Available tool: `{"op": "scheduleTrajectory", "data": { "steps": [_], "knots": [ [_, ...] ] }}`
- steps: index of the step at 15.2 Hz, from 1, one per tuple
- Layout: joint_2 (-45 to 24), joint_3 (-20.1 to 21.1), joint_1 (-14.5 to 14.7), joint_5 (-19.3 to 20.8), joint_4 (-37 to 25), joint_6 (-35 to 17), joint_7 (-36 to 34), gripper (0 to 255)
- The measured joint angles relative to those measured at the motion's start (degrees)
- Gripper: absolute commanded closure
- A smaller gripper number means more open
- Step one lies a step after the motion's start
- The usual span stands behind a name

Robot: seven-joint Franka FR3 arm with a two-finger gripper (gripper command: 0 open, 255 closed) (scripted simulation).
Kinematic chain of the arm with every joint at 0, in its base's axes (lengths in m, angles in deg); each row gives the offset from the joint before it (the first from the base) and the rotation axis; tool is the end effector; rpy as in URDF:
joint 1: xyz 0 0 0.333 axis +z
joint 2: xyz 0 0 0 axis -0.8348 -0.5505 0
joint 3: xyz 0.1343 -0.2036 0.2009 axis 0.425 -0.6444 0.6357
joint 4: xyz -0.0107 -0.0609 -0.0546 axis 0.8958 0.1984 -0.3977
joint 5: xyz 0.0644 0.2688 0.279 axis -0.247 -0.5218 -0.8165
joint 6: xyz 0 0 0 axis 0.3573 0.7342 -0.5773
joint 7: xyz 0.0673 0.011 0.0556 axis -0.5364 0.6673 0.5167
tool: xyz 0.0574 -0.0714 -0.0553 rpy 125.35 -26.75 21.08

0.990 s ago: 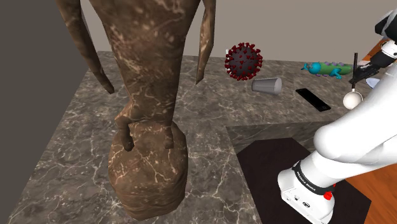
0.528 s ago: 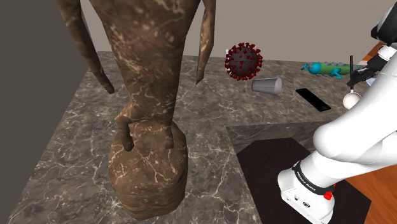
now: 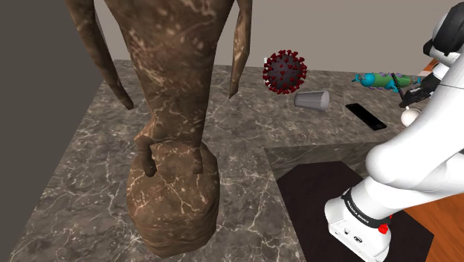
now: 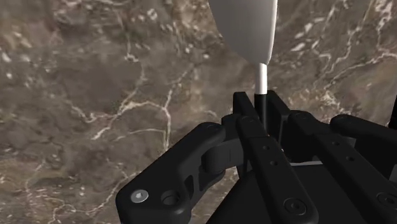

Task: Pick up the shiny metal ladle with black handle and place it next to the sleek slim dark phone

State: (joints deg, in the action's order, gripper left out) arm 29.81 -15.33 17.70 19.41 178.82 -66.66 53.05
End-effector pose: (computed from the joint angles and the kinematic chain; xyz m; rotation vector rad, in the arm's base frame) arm 0.1101 -0.6093 0.3813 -2.9879 0.7266 -0.2132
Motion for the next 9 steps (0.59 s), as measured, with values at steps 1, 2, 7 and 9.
{"op": "scheduleTrajectory", "data": {
  "steps": [1, 2, 7, 9],
  "knots": [
    [-0.27, 0.14, -0.05, -0.29, 0.66, -0.70, 0.29, 255],
    [-0.93, 0.40, -0.35, -0.80, 0.68, -1.06, 0.62, 255],
    [-2.41, 1.14, -1.01, -2.29, 2.02, -3.14, 1.98, 255],
    [-2.53, 1.18, -1.05, -2.37, 2.11, -3.24, 2.03, 255]
  ]
}}
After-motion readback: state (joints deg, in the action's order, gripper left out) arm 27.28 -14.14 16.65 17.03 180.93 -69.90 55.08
